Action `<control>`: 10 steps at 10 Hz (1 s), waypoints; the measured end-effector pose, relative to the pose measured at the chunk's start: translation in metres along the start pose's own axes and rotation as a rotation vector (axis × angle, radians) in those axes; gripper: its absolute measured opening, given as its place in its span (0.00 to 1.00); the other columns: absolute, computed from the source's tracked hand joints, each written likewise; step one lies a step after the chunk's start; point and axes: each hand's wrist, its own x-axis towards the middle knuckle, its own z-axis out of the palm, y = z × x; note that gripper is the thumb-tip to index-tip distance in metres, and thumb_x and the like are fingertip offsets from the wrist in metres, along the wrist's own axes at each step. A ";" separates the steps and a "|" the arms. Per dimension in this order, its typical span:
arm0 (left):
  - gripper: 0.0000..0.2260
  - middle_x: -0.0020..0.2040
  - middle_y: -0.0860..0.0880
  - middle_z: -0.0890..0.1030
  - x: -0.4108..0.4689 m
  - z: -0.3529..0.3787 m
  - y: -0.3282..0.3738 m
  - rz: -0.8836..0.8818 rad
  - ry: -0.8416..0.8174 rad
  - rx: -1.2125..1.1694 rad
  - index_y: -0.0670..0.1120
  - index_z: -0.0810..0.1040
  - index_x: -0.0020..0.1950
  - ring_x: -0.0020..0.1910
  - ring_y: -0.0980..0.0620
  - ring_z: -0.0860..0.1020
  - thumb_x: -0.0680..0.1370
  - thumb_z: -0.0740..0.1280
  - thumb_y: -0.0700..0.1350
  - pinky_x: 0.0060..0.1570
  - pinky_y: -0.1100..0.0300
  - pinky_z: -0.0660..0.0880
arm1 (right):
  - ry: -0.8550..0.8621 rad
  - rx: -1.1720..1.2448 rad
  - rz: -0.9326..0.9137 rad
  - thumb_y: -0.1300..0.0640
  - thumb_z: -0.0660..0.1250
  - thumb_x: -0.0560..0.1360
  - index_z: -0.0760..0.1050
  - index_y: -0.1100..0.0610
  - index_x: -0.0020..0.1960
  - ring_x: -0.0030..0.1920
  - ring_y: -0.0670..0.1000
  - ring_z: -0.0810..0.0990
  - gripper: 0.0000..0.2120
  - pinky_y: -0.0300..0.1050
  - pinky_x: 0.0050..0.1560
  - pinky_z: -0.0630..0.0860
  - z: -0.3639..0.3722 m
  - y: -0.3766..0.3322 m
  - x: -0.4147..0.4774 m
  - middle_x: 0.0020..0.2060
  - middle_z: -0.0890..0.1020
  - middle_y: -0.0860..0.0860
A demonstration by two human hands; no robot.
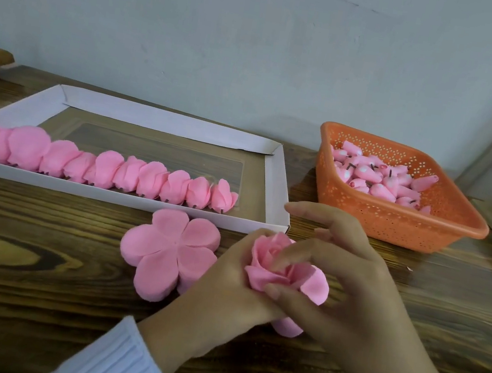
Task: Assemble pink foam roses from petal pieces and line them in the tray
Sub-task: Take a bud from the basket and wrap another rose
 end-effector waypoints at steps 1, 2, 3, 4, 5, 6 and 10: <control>0.18 0.43 0.66 0.82 -0.003 -0.001 0.001 0.014 -0.019 -0.004 0.57 0.75 0.50 0.47 0.67 0.80 0.66 0.72 0.38 0.44 0.72 0.76 | 0.013 -0.027 -0.018 0.49 0.72 0.70 0.82 0.48 0.46 0.66 0.52 0.72 0.07 0.37 0.62 0.67 0.005 0.001 -0.001 0.65 0.73 0.47; 0.23 0.38 0.72 0.80 -0.005 -0.001 0.001 0.004 -0.024 0.014 0.57 0.72 0.49 0.40 0.74 0.78 0.68 0.70 0.31 0.38 0.78 0.72 | 0.004 -0.066 -0.061 0.52 0.71 0.71 0.80 0.47 0.52 0.67 0.51 0.70 0.10 0.41 0.64 0.67 0.007 0.002 -0.001 0.65 0.72 0.47; 0.21 0.35 0.70 0.79 -0.005 -0.001 0.002 0.001 -0.010 0.042 0.55 0.72 0.47 0.36 0.73 0.77 0.70 0.69 0.28 0.35 0.78 0.71 | -0.013 -0.092 -0.101 0.54 0.67 0.73 0.77 0.46 0.57 0.68 0.51 0.68 0.13 0.43 0.65 0.67 0.009 -0.001 0.001 0.66 0.71 0.47; 0.21 0.40 0.66 0.82 -0.004 0.000 0.005 0.013 0.015 0.054 0.57 0.75 0.48 0.42 0.69 0.79 0.69 0.69 0.31 0.42 0.73 0.75 | 0.020 -0.182 -0.102 0.53 0.67 0.73 0.82 0.51 0.50 0.67 0.52 0.68 0.08 0.42 0.66 0.65 0.012 0.002 0.000 0.65 0.73 0.50; 0.22 0.47 0.53 0.83 -0.003 0.002 0.007 -0.013 0.072 0.031 0.55 0.75 0.56 0.50 0.55 0.81 0.64 0.69 0.42 0.52 0.50 0.80 | 0.081 -0.210 -0.057 0.54 0.72 0.71 0.83 0.52 0.46 0.66 0.52 0.69 0.05 0.41 0.64 0.67 0.011 0.004 0.000 0.63 0.74 0.51; 0.24 0.49 0.50 0.82 -0.003 0.004 0.011 -0.016 0.099 0.036 0.54 0.74 0.59 0.50 0.51 0.81 0.63 0.68 0.45 0.52 0.46 0.79 | 0.102 -0.207 -0.025 0.55 0.73 0.69 0.82 0.52 0.45 0.66 0.50 0.70 0.05 0.41 0.64 0.67 0.007 0.007 -0.001 0.62 0.74 0.49; 0.23 0.48 0.52 0.81 0.001 0.004 0.004 0.046 0.106 0.007 0.60 0.74 0.51 0.50 0.50 0.81 0.69 0.71 0.32 0.50 0.48 0.80 | 0.044 -0.179 -0.001 0.53 0.73 0.69 0.82 0.50 0.44 0.65 0.51 0.70 0.05 0.37 0.64 0.65 0.009 0.005 -0.001 0.63 0.74 0.48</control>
